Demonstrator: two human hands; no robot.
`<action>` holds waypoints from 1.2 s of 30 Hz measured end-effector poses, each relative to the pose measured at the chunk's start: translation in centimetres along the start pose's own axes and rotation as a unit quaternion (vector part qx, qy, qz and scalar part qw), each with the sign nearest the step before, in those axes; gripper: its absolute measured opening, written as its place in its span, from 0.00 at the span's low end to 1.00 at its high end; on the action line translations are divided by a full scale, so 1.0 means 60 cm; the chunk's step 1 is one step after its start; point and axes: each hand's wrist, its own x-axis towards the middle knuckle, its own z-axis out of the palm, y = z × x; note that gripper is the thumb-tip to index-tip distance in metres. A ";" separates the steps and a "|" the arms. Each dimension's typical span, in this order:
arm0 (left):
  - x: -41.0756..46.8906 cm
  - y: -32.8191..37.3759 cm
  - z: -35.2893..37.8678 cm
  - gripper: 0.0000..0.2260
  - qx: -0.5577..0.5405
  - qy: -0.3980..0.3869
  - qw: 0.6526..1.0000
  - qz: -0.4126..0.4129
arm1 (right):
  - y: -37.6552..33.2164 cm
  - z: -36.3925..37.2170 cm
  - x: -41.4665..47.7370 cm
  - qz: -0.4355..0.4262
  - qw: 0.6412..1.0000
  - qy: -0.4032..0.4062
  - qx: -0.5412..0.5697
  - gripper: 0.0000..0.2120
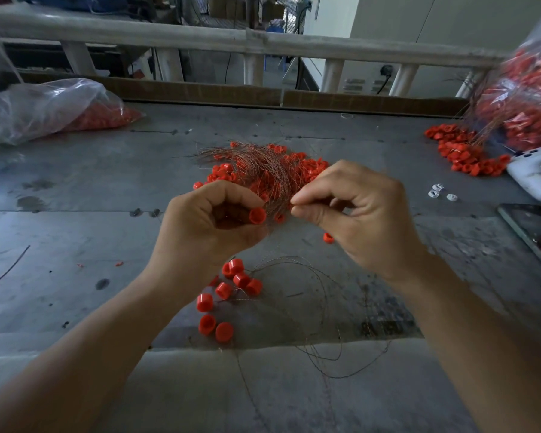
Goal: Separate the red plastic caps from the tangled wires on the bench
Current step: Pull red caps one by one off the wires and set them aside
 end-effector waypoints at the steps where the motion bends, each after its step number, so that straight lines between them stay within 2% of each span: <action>1: 0.000 0.000 0.001 0.11 -0.006 0.000 1.000 -0.002 | -0.001 0.003 -0.001 0.001 1.000 -0.009 -0.002 0.04; 22: -0.005 0.007 0.009 0.12 -0.026 -0.044 0.999 -0.006 | -0.009 0.009 -0.007 0.064 0.995 -0.060 -0.038 0.01; 32: -0.007 0.006 0.003 0.14 -0.107 -0.077 0.990 -0.053 | -0.011 0.005 -0.006 0.080 0.994 -0.060 -0.042 0.02; 36: -0.007 0.006 0.005 0.15 -0.107 -0.079 0.990 -0.052 | -0.011 0.005 -0.006 0.084 0.993 -0.064 -0.049 0.02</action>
